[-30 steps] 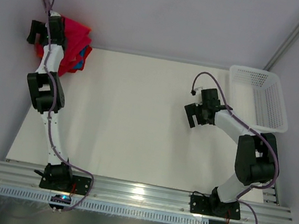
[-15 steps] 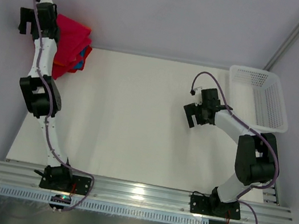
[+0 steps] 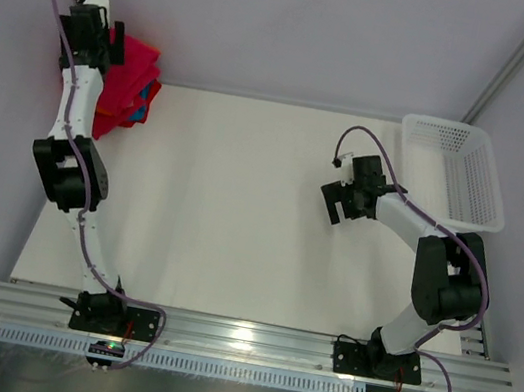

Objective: Fold and stack the t-shirts
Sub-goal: Put the neatly folded tshirt into the corner of the board with the left arm

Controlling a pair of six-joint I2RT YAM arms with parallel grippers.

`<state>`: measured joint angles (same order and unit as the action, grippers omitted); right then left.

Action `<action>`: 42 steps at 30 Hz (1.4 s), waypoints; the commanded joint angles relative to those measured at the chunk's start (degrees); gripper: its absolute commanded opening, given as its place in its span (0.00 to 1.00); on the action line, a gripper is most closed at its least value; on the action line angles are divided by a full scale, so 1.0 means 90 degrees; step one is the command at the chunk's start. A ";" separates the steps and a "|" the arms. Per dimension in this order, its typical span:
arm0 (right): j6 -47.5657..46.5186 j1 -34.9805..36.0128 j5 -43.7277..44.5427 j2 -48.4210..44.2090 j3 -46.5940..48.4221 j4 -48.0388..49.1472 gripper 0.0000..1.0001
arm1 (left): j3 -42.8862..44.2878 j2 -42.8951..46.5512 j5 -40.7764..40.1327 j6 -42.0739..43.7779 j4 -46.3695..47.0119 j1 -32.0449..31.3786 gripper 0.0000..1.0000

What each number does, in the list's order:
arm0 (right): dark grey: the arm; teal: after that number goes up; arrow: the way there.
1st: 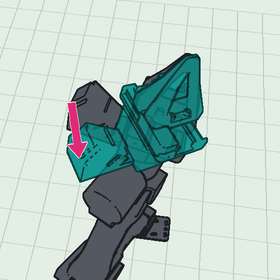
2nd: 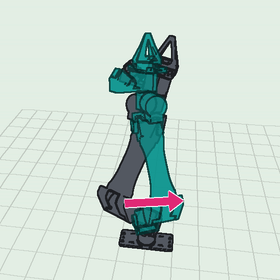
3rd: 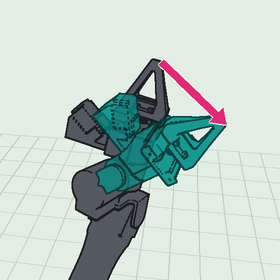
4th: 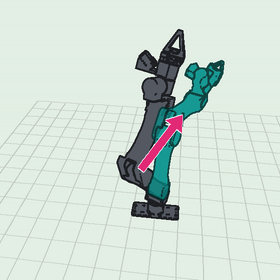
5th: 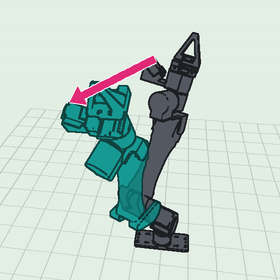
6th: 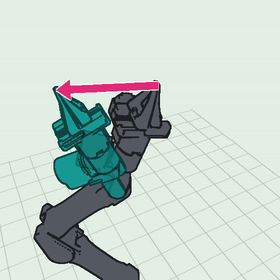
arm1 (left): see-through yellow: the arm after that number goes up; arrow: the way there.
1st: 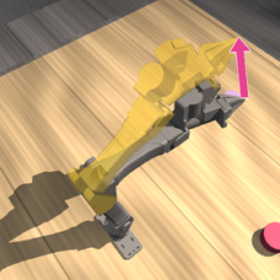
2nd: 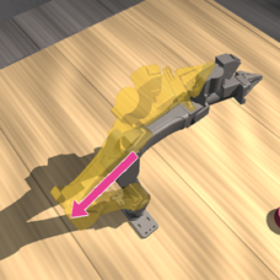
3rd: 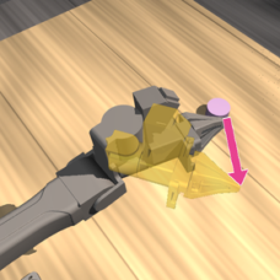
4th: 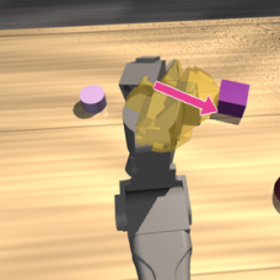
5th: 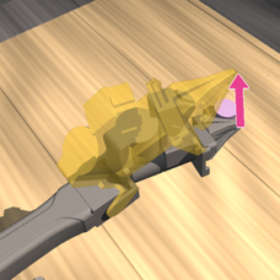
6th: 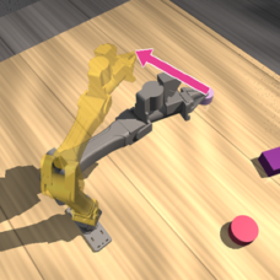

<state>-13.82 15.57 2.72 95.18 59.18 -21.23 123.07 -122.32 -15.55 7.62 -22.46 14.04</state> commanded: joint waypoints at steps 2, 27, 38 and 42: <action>-0.0124 -0.0021 0.0098 -0.0146 -0.0091 0.0289 0.99 | 0.0552 -0.0459 0.1921 -0.0797 0.0228 -0.0047 0.98; -0.0446 -0.0070 0.0118 0.0362 -0.0198 0.0445 0.99 | 0.1532 -0.2767 0.1279 -0.1178 0.1792 0.0109 0.95; -0.0417 -0.0080 0.0000 0.0196 -0.0228 0.0445 0.99 | 0.0652 -0.1965 0.0888 -0.0915 0.2281 0.0461 0.95; -0.0417 -0.0080 0.0020 0.0196 -0.0208 0.0416 0.99 | 0.0526 -0.2033 0.1033 -0.0895 0.2173 0.0481 0.96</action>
<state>-17.65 15.14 3.66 97.97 57.14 -18.24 129.54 -142.43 -2.42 -1.45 -0.93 15.64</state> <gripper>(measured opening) 0.994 0.955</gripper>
